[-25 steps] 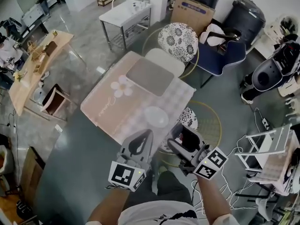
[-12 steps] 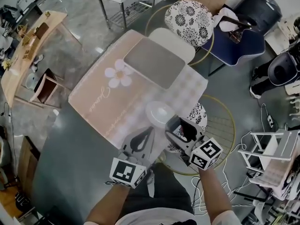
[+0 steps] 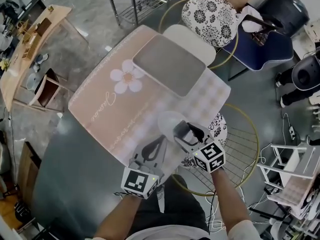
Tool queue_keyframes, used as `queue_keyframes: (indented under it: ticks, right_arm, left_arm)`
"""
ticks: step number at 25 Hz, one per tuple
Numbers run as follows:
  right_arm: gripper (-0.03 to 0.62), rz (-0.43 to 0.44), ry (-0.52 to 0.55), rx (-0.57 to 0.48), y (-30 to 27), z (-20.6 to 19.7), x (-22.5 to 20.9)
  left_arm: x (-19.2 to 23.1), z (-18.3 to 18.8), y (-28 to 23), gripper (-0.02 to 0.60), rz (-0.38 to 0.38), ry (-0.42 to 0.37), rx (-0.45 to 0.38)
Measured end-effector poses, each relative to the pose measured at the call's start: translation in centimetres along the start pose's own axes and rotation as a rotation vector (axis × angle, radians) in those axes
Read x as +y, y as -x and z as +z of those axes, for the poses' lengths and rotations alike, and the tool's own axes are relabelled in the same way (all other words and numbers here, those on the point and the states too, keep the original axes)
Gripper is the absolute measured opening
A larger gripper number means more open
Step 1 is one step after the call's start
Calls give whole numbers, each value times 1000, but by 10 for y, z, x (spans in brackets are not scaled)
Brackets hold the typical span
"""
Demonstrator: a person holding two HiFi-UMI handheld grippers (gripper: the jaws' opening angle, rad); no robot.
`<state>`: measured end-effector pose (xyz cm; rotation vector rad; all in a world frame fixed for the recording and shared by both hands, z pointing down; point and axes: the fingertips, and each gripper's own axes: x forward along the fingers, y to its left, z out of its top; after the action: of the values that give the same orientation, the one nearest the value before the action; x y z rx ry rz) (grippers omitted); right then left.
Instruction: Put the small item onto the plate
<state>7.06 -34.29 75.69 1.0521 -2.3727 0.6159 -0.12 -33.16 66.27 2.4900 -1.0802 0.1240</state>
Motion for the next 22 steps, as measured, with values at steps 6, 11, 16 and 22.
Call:
queue_keyframes:
  ticks: [6, 11, 16, 22]
  right_arm:
    - [285, -15, 90, 119, -23, -21, -2]
    - [285, -33, 140, 231, -38, -38, -6]
    - [285, -46, 177, 307, -48, -50, -11]
    - [285, -60, 150, 356, -55, -53, -17]
  left_arm:
    - [11, -13, -12, 5, 12, -4, 6]
    - [14, -22, -13, 5, 16, 0, 11]
    - [15, -28, -13, 5, 18, 10, 18]
    - [20, -29, -12, 5, 30, 16, 28]
